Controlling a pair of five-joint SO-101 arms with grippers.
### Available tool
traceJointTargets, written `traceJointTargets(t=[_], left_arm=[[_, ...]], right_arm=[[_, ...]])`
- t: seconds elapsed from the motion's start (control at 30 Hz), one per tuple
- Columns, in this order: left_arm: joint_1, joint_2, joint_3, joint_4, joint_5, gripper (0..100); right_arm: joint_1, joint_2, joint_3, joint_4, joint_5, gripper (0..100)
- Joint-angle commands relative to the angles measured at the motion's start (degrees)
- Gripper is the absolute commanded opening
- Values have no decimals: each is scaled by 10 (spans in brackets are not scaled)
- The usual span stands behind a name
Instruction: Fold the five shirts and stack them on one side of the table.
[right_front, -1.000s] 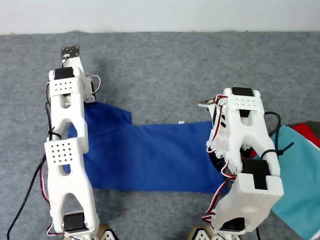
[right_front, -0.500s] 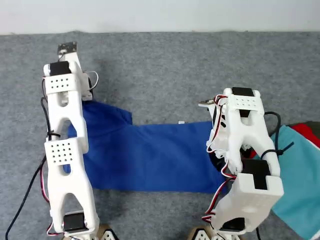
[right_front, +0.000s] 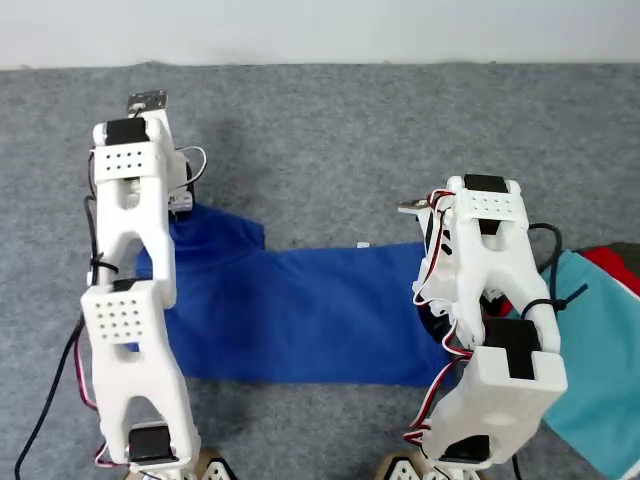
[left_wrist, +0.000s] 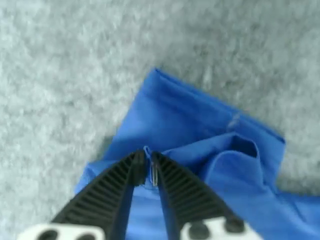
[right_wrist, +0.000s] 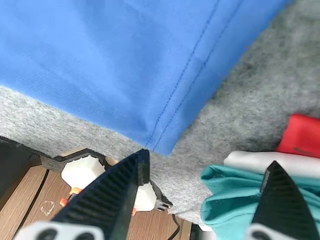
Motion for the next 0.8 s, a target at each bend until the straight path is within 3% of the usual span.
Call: traceJointTargets(t=[0.0,0.53,0.77], left_arm=[[0,-84,58,11,3,12],[0,-213,284,-10,-1,12],[-2,-258,383,-46,-42,12]], right_arm=[[-6,-29,-18,22,-7,351],[-6,-29,-18,22,-7,351],[-6,-29,-18,22,-7,351]])
